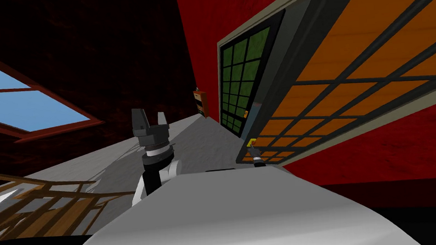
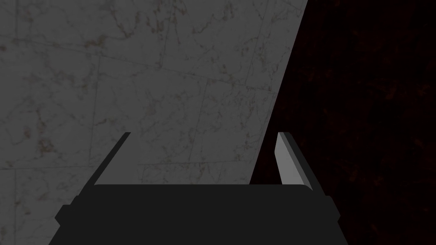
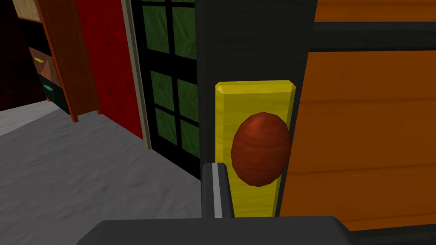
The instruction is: Pull the door open
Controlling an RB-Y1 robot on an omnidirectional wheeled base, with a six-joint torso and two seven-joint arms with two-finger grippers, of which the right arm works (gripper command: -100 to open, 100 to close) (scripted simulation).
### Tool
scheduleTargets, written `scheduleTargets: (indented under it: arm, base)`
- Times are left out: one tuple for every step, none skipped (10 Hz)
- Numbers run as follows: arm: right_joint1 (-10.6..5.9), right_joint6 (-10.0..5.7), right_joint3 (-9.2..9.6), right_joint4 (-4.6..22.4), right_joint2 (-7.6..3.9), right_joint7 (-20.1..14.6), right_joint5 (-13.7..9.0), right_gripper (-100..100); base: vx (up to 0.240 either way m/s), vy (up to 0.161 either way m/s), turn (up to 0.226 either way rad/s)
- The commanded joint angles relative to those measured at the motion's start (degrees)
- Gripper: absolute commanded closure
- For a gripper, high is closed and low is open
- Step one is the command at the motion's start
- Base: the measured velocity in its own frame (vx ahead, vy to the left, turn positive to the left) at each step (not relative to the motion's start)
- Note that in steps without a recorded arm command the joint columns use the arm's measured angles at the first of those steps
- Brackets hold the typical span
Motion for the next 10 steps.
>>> scheduleTargets:
  arm:
    - [0.06,0.08,-0.04,0.04,-0.02,0.02,-0.02,100]
    - [0.06,0.08,-0.04,0.04,-0.02,0.02,-0.02,100]
    - [0.06,0.08,-0.04,0.04,-0.02,0.02,-0.02,100]
    - [0.06,0.08,-0.04,0.04,-0.02,0.02,-0.02,100]
    - [0.48,-0.13,0.36,-0.50,-1.03,-0.81,0.37,-100]
    - [0.59,-0.19,0.47,-0.65,-1.31,-1.04,0.48,-100]
    - [0.83,-0.31,0.69,-0.95,-1.87,-1.50,0.70,-100]
    - [1.05,-0.42,0.90,-1.23,-2.40,-1.93,0.90,-100]
    - [1.34,-0.57,1.18,-1.60,-3.10,-2.50,1.17,-100]
    - [1.22,-0.43,1.01,-1.48,-2.72,-2.11,1.00,-100]
  base:
    - [-0.006,0.004,-0.002]
    - [0.000,0.000,0.000]
    - [0.000,0.000,0.000]
    - [0.000,0.000,0.000]
    - [-0.107,-0.001,-0.008]
    - [-0.180,-0.022,-0.015]
    - [-0.195,-0.046,-0.011]
    - [-0.214,-0.016,-0.004]
    - [-0.206,0.002,-0.016]
    - [-0.091,-0.002,-0.008]
